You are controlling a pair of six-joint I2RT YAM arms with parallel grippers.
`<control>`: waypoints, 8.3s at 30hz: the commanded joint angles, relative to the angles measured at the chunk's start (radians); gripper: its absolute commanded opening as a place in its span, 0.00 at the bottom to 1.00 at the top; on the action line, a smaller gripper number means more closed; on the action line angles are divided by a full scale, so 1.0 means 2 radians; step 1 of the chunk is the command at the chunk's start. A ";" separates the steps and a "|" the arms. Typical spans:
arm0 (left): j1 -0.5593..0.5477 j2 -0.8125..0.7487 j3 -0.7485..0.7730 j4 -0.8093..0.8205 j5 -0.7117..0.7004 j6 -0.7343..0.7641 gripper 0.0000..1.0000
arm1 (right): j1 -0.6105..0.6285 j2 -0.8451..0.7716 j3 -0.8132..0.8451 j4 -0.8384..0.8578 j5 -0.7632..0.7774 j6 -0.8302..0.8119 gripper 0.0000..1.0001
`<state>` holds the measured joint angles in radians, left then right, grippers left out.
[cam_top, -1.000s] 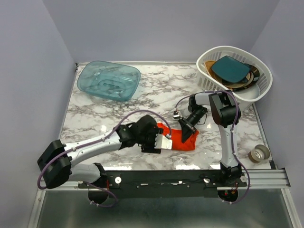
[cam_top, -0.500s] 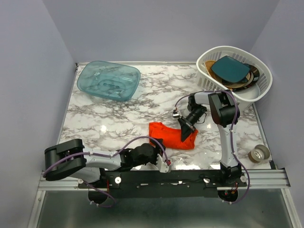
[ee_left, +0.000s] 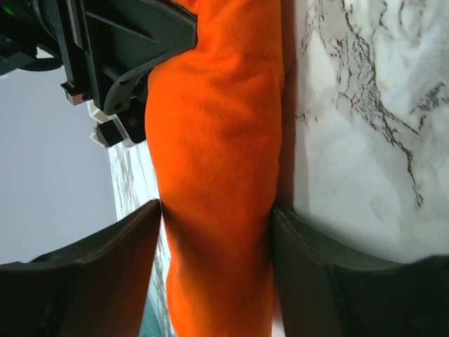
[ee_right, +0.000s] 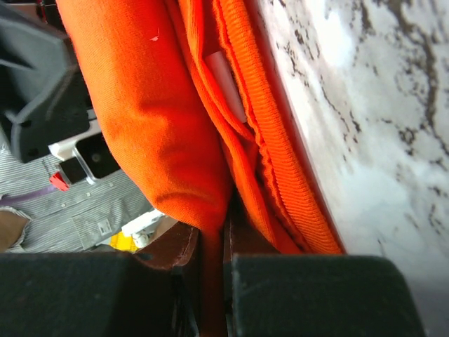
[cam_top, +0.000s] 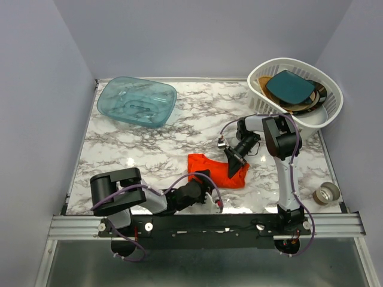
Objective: Roll the t-shirts
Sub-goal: Roll the T-shirt to the center of the board, then pick up the T-shirt from the center of the board.
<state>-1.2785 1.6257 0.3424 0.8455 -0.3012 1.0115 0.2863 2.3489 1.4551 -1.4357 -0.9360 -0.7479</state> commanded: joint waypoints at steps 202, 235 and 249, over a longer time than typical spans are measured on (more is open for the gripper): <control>0.024 0.176 0.188 -0.127 0.099 0.109 0.60 | -0.050 0.033 -0.069 -0.045 -0.036 -0.171 0.17; 0.177 0.035 0.452 -0.793 0.408 -0.143 0.00 | -0.053 -0.347 -0.096 -0.045 -0.032 -0.098 1.00; 0.260 -0.030 0.546 -0.822 0.266 -0.167 0.00 | -0.053 -0.525 -0.105 -0.045 0.046 -0.079 1.00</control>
<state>-0.8379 1.6257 1.3041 -0.7685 0.3508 0.7029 0.1795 1.4071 1.2663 -1.3575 -0.9268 -0.9112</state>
